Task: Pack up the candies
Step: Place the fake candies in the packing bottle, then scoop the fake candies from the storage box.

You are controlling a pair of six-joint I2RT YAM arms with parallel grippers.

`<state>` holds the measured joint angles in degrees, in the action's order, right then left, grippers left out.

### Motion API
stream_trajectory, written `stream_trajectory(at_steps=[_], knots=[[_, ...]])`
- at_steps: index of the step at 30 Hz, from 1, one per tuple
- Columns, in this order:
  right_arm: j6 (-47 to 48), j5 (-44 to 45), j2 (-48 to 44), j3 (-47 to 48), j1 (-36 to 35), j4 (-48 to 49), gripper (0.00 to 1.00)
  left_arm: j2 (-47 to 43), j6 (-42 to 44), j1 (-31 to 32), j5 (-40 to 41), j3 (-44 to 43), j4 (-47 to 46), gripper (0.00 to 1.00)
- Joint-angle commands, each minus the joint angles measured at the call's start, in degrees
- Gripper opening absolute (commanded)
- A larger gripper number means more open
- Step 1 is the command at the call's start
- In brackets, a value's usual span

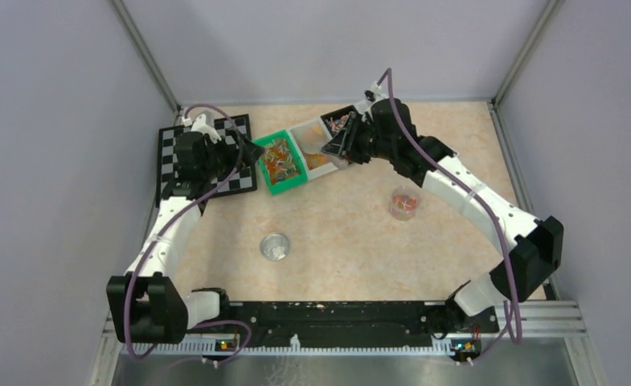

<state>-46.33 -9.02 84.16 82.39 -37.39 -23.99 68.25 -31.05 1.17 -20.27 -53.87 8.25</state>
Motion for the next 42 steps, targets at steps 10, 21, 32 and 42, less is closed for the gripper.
stream_trajectory(at_steps=[10,21,32,42], knots=[[-4.2,2.6,24.1,32.3,-5.7,-25.4,0.00,19.3,-3.7,-5.3,0.7,-9.7,-0.8,0.76],[-4.4,4.5,35.1,46.5,-7.3,-35.7,0.00,30.6,-1.7,-6.4,-5.4,-15.0,-0.5,0.62],[-4.0,1.8,37.9,47.9,-7.2,-36.1,0.00,34.1,-2.1,-6.5,-10.3,-14.6,-3.2,0.57],[-4.3,1.6,40.6,49.9,-7.7,-36.0,0.00,35.4,-2.8,-6.5,-12.3,-14.1,-3.9,0.51]])
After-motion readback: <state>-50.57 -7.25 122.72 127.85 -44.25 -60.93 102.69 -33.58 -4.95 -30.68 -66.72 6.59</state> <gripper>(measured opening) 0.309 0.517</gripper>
